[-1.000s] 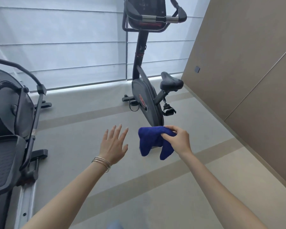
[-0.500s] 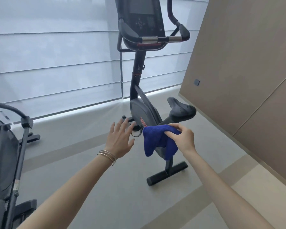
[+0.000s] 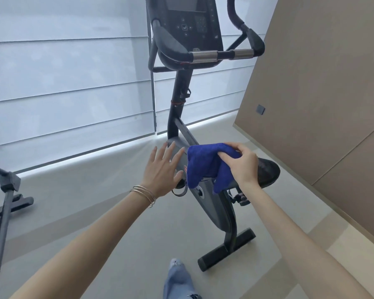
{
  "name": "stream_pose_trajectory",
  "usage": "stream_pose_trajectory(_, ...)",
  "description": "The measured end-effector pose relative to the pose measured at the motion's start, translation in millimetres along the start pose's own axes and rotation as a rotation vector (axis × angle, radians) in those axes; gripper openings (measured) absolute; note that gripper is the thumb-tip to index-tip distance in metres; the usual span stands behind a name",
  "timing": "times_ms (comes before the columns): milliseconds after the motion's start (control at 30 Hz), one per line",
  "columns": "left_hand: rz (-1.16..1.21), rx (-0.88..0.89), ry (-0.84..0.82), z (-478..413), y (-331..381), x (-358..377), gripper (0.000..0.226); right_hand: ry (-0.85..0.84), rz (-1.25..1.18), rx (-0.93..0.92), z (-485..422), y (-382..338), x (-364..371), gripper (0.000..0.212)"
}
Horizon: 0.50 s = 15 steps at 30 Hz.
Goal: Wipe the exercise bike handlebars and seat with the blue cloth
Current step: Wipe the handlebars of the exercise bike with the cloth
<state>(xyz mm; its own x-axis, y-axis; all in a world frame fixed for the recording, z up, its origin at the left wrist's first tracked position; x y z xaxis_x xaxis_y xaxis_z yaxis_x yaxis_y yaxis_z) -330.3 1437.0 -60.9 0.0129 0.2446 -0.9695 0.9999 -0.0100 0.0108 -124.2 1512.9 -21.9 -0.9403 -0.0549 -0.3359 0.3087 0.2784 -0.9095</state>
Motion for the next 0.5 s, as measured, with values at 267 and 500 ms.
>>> stream_pose_trajectory(267, -0.046, 0.052, 0.024, -144, -56, -1, 0.066, 0.008, 0.013, -0.023, -139, 1, 38, 0.02)
stream_pose_trajectory(500, -0.036, 0.123, 0.128, -241, -88, -13, 0.063, 0.016, 0.016, -0.063, -236, -15, 59, 0.019)
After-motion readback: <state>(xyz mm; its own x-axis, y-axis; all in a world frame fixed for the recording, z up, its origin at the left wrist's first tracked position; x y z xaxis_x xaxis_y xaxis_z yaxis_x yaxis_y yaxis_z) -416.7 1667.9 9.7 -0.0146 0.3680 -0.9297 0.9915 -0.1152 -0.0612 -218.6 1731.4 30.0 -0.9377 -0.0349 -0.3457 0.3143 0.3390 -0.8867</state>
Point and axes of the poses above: each hand's wrist, its own z-axis away from the middle knuckle, its own x-axis out of the palm, y = z × x, the point moved 2 cm from there along -z, towards the middle knuckle, and after that the axes turned 2 degrees about x, right-handed, at the moved point
